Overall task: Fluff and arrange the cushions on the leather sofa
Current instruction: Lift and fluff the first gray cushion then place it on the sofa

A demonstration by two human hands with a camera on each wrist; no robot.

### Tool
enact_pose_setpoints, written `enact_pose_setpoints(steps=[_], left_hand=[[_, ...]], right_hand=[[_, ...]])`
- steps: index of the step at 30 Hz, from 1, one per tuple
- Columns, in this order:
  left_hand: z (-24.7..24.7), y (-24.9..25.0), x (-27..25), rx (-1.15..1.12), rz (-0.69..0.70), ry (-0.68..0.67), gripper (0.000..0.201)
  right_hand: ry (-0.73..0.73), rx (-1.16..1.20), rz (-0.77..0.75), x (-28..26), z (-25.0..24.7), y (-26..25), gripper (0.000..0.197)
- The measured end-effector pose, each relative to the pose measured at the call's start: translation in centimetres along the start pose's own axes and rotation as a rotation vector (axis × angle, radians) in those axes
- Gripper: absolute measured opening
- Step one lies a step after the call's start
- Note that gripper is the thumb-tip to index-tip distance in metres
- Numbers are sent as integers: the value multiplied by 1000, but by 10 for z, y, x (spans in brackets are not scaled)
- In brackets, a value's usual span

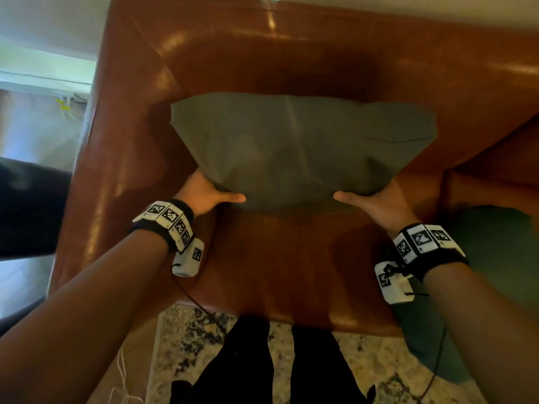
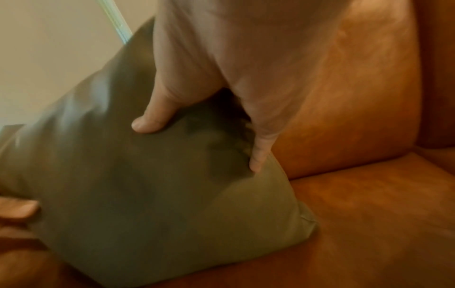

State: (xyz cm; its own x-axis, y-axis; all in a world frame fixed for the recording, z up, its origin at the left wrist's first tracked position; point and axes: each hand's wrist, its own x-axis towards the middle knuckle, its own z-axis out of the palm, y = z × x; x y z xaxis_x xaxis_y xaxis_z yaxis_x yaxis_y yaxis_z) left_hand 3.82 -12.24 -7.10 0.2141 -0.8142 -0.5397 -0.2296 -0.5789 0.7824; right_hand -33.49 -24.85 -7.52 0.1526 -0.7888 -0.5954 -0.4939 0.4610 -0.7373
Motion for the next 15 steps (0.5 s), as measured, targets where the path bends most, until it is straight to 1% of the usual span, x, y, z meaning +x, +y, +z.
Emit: enact_pose_setpoints(steps=[3,7,10,12,13,14,15], left_hand=[[-5,-4,3,3,6,-34,117],[-6,-8,11,23,-29,-81,127],[-9,-6,20,8,-27,-88,128],[-10,-3,23,38,-18,-83,129],[-9,0,21,61,-17,-74,131],[-7,3,19,87,-5,-53,132],[-5,5,14,113,18,-22,133]], right_hand=[[23,67,-30,-14,6,1,109],[2,174,-28,-25,15,-1,99],[7,159,-33,-20,13,-14,97],[7,121,-25,-15,10,-20,96],[35,92,-23,-14,10,-21,101],[104,51,-11,-13,11,-21,114],[205,-12,11,-13,14,-21,134]])
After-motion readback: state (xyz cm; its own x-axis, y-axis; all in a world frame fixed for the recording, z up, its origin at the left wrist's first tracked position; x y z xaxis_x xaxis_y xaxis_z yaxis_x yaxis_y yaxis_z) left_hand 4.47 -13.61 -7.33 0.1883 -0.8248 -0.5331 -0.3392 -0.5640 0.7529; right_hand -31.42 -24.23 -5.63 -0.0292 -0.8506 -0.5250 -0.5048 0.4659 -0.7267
